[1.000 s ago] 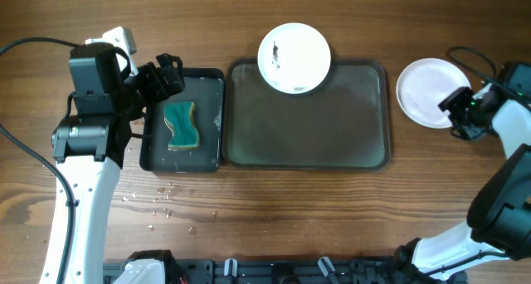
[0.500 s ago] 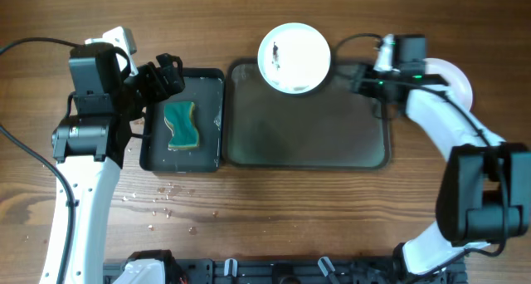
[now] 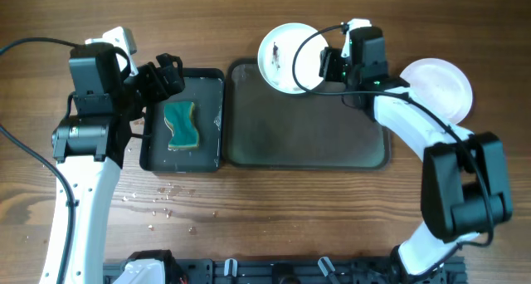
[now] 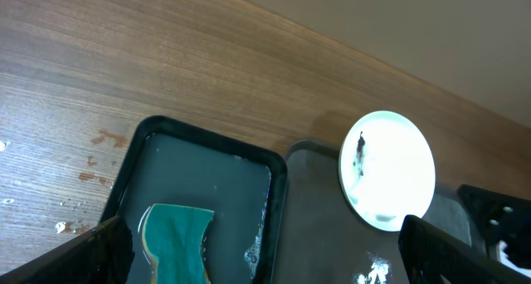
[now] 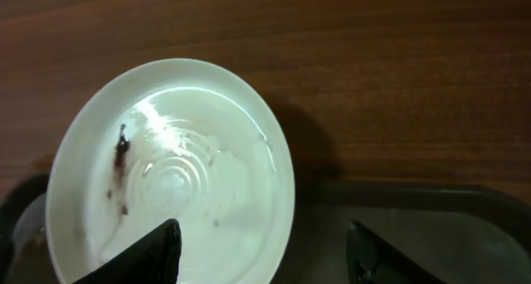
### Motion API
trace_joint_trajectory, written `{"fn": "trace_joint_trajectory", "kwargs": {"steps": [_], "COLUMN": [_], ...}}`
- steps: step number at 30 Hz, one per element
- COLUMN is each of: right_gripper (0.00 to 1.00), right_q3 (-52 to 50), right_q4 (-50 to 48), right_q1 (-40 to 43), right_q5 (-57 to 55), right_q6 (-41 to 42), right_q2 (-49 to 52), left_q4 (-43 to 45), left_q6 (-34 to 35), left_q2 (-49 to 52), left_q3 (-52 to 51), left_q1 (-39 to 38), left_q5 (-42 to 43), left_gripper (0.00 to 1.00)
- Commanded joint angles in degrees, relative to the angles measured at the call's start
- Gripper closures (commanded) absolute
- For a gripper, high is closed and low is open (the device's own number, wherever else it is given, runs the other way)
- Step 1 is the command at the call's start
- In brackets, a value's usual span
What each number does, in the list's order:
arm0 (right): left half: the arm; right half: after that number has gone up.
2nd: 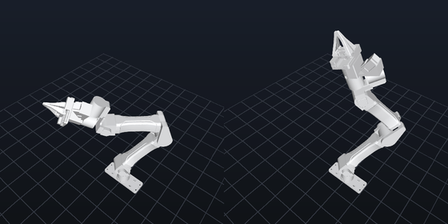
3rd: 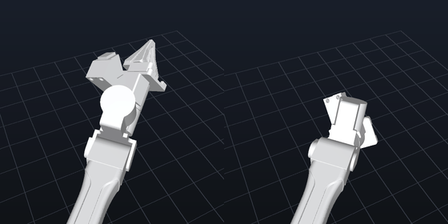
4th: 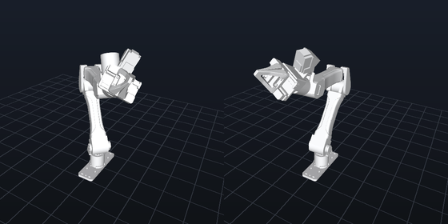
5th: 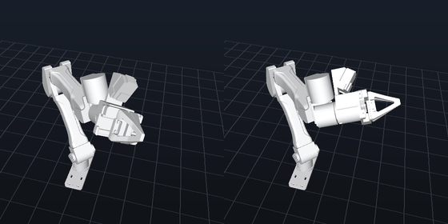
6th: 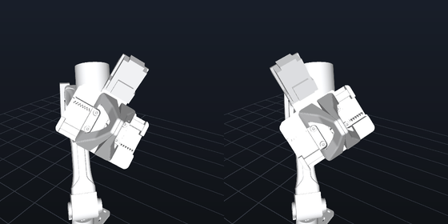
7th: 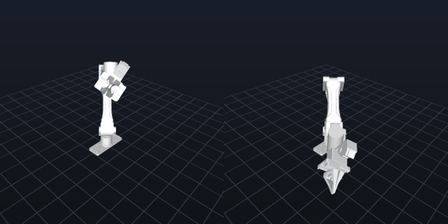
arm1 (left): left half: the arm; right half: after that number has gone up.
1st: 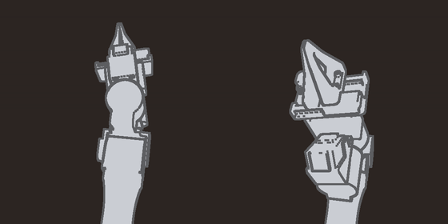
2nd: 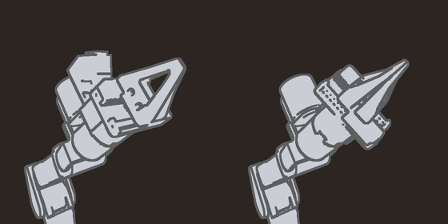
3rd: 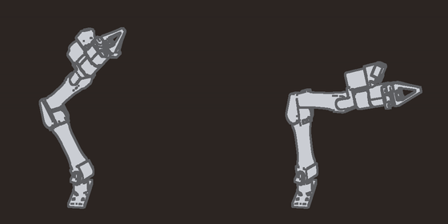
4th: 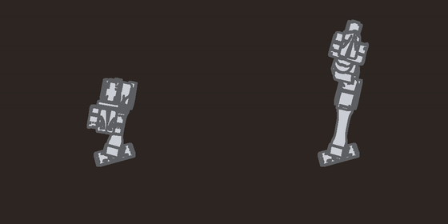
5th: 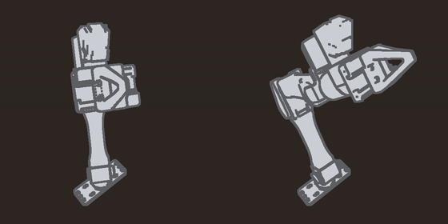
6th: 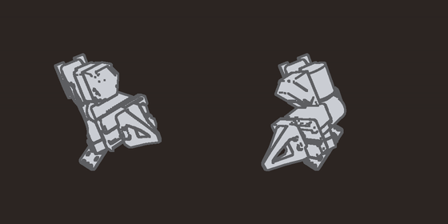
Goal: Clean dirty plates on tray and stack at the side
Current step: 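Grip the last plate's rim and drag it down onto the tray center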
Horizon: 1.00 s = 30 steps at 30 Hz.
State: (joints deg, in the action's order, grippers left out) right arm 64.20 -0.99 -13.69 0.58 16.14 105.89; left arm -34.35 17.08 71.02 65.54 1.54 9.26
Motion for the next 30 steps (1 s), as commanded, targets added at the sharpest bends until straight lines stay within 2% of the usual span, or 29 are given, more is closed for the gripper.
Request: {"fn": "trace_joint_trajectory", "kwargs": {"steps": [1, 4, 7, 9, 13, 17, 20, 30], "right_gripper": [0.37, 0.38, 0.45, 0.51, 0.73, 0.77, 0.85, 0.86], "right_q3": [0.0, 0.0, 0.0, 0.0, 0.0, 0.0, 0.0, 0.0], "right_q4": [-2.6, -3.8, -4.6, -4.6, -4.8, -4.7, -4.5, -2.5], "right_q1": [0.0, 0.0, 0.0, 0.0, 0.0, 0.0, 0.0, 0.0], "right_q5": [0.1, 1.2, 1.2, 1.2, 1.2, 1.2, 1.2, 1.7], "right_q6": [1.5, 5.4, 8.9, 10.4, 11.0, 10.8, 10.9, 11.2], "right_q2": [4.6, 7.0, 9.1, 9.8, 10.0, 10.0, 10.0, 10.0], "left_q4": [0.1, 0.1, 0.1, 0.1, 0.1, 0.1, 0.1, 0.1], "left_q6": [0.0, 0.0, 0.0, 0.0, 0.0, 0.0, 0.0, 0.0], "left_q2": [0.0, 0.0, 0.0, 0.0, 0.0, 0.0, 0.0, 0.0], "left_q3": [0.5, 0.5, 0.5, 0.5, 0.5, 0.5, 0.5, 0.5], "left_q1": [-0.2, -0.2, -0.2, -0.2, -0.2, -0.2, -0.2, -0.2], "left_q5": [0.5, 0.5, 0.5, 0.5, 0.5, 0.5, 0.5, 0.5], "left_gripper": [0.0, 0.0, 0.0, 0.0, 0.0, 0.0, 0.0, 0.0]}}
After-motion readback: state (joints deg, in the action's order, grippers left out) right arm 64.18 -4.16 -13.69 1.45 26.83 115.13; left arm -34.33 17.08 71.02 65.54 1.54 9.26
